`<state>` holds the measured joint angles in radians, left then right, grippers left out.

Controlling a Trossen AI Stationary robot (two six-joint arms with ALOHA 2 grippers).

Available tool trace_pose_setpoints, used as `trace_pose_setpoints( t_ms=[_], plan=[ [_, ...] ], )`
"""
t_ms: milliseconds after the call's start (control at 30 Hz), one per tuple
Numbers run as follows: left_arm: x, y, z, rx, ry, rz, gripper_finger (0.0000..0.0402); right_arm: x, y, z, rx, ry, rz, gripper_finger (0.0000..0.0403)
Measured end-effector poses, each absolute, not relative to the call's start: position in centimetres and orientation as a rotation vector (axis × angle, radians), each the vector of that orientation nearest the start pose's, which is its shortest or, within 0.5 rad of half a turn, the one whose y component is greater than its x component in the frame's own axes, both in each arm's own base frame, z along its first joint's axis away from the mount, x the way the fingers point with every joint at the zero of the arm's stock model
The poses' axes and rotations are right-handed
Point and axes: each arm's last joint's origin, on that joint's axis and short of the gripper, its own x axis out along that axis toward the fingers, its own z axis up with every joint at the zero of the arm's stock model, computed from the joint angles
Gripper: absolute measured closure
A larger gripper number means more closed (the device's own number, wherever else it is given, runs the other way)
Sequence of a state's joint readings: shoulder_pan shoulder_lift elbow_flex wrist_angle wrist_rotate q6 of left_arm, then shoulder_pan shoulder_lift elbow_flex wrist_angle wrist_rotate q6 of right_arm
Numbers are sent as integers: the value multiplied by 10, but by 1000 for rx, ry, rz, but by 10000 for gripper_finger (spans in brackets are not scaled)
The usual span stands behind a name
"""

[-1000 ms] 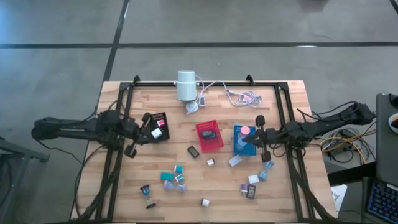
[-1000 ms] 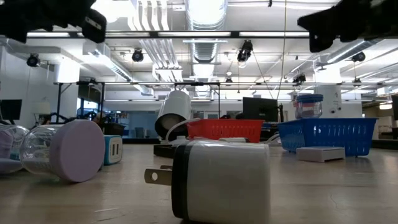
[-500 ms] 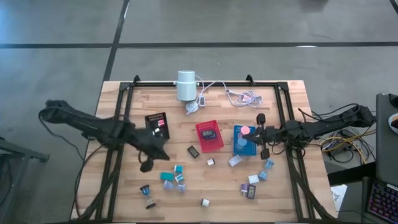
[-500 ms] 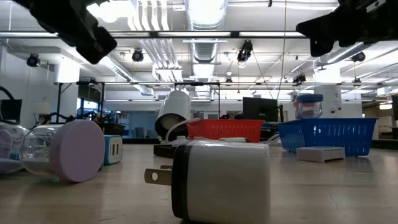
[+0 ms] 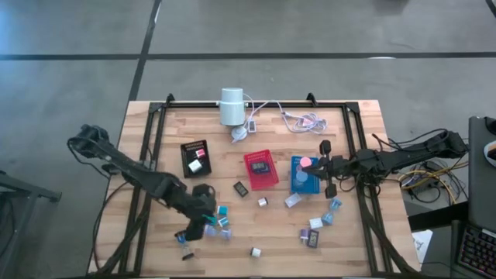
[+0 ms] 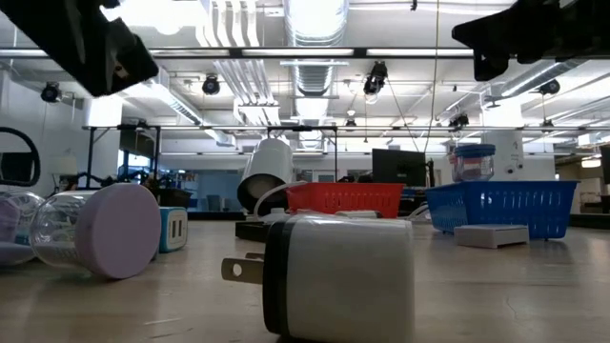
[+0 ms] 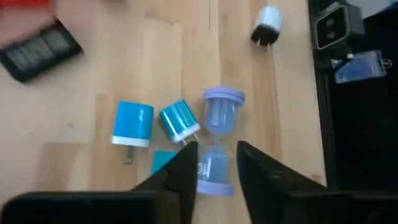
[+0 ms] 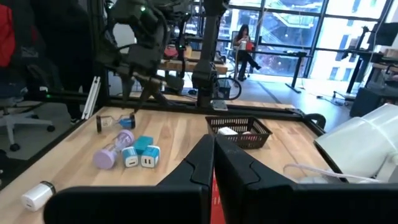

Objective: Pick & Place Office items
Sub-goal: Put the purple hourglass into the blue bin

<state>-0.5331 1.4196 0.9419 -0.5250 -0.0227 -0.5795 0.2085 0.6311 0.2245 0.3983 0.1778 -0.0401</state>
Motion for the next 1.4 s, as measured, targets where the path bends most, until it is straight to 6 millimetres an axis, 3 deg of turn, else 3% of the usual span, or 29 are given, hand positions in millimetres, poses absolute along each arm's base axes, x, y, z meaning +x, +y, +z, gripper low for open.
trace_pose_setpoints(
  t_ms=[133,267,567,1167,1400],
  plan=[
    [251,-151,210,-293,1150,-179,223,150,27,217,-49,7,38,394],
    [255,-166,195,-228,1217,-242,178,150,27,216,-59,14,38,394],
    [256,-181,172,-120,1256,-217,137,149,27,215,-75,20,38,394],
    [258,-184,137,-46,1376,-166,141,150,27,214,-38,36,36,394],
    [257,-184,138,-20,1374,-193,222,150,27,214,-33,37,36,394]
  ],
)
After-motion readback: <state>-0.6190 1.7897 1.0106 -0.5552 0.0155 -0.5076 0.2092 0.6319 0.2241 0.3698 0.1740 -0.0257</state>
